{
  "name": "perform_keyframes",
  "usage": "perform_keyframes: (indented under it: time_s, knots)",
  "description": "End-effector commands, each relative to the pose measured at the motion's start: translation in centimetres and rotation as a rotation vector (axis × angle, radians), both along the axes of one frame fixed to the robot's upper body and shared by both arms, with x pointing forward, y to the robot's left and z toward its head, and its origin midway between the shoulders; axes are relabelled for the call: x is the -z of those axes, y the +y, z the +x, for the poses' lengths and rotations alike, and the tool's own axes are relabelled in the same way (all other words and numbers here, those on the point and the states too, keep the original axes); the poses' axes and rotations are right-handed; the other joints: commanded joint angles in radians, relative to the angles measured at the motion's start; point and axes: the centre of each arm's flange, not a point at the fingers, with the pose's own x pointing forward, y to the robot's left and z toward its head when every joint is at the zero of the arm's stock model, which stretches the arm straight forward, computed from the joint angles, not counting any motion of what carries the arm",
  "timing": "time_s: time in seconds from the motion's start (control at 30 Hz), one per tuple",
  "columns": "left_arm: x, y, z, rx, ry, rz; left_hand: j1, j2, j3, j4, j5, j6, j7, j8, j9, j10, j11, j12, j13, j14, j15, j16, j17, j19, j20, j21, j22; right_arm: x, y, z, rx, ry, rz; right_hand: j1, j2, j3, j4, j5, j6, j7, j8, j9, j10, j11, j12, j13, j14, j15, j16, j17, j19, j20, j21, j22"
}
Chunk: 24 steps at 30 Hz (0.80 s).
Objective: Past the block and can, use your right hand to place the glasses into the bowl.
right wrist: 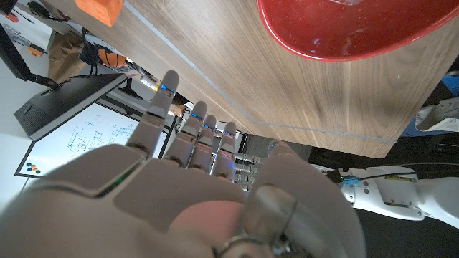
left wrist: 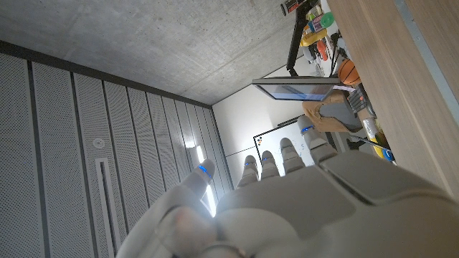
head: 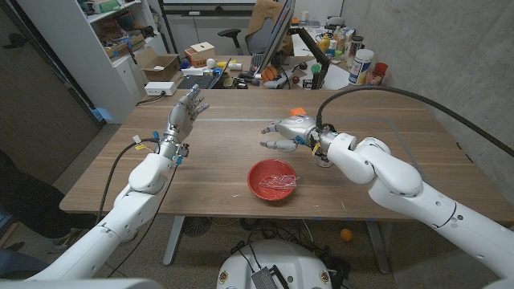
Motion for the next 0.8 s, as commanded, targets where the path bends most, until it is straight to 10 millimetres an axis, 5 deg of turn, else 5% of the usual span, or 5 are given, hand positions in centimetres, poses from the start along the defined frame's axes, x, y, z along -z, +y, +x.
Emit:
perform_keyframes:
  time_s: [0.03,0.8]
  knots:
    - [0.4,0.0,-1.0,-0.006,-0.009,-0.003,-0.005,0.09,-0.002,-0.001,0.003,0.0,-0.005,-0.002,0.002,-0.002,0.005,0.003,0.004,0.004,0.002,-0.001,0.005,0.004,0.002,-0.003,0.003,-1.1,-0.5,-0.7,0.008,-0.022,0.014,-0.021,0.0,-0.004,0.011,-0.008,-0.024,-0.002,-0.002,0.002,-0.032,-0.005,-0.002,0.0,-0.029,-0.02,0.001,-0.004,-0.019,0.009,-0.017,-0.001]
    - [1.1,1.7,-2.3,-0.025,-0.026,-0.015,-0.005,0.09,-0.003,-0.001,0.003,0.002,-0.008,-0.001,0.002,0.0,0.006,0.004,0.004,0.003,0.004,-0.001,0.005,0.003,0.004,-0.007,0.004,-3.9,0.2,-0.7,0.014,-0.04,0.05,-0.051,-0.006,-0.015,0.015,-0.023,-0.068,-0.009,0.004,0.002,-0.086,-0.003,0.003,-0.009,-0.119,-0.001,0.002,-0.034,-0.077,0.03,-0.078,-0.001]
